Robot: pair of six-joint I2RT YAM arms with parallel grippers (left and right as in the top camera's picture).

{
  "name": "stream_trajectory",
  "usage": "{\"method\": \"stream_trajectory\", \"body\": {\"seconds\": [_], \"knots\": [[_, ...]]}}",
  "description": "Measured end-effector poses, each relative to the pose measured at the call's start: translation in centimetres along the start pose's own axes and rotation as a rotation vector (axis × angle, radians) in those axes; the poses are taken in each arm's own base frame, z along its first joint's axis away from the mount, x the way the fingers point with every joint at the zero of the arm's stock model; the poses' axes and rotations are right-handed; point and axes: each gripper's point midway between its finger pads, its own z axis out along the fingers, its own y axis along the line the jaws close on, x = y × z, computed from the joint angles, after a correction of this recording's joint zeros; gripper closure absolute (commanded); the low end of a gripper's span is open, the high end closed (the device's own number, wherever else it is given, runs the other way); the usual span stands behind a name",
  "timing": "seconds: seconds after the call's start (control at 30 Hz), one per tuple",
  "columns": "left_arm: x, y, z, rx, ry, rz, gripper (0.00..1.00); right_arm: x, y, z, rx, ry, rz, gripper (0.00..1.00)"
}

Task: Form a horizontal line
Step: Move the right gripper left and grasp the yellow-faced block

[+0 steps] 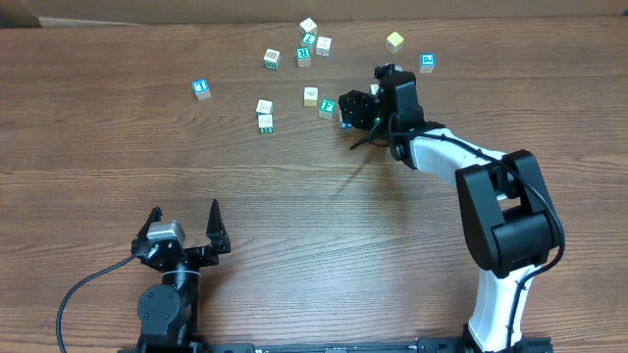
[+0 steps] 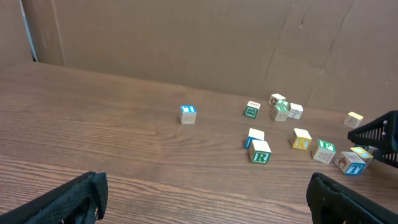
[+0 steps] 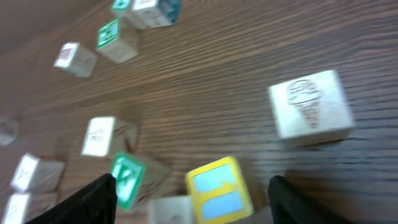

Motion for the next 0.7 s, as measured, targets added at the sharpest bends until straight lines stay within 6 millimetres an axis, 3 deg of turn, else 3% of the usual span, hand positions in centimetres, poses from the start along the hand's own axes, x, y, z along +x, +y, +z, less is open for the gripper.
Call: {"method": "stream_trajectory", "body": {"seconds": [0.2,0.47,0.7], "knots": [[0.0,0.0,0.0,0.000,0.000,0.000,0.01,-1.1,-0.7,0.8,0.027,-0.075,0.021,0.21],[0.0,0.0,0.0,0.000,0.000,0.000,0.01,-0.8,-1.8,1.5,0.061,-0.089,0.034,0.29],[0.0,0.0,0.0,0.000,0.000,0.000,0.01,-0.5,-2.9,1.4,0.120,-0.089,0.038,0.44]]}}
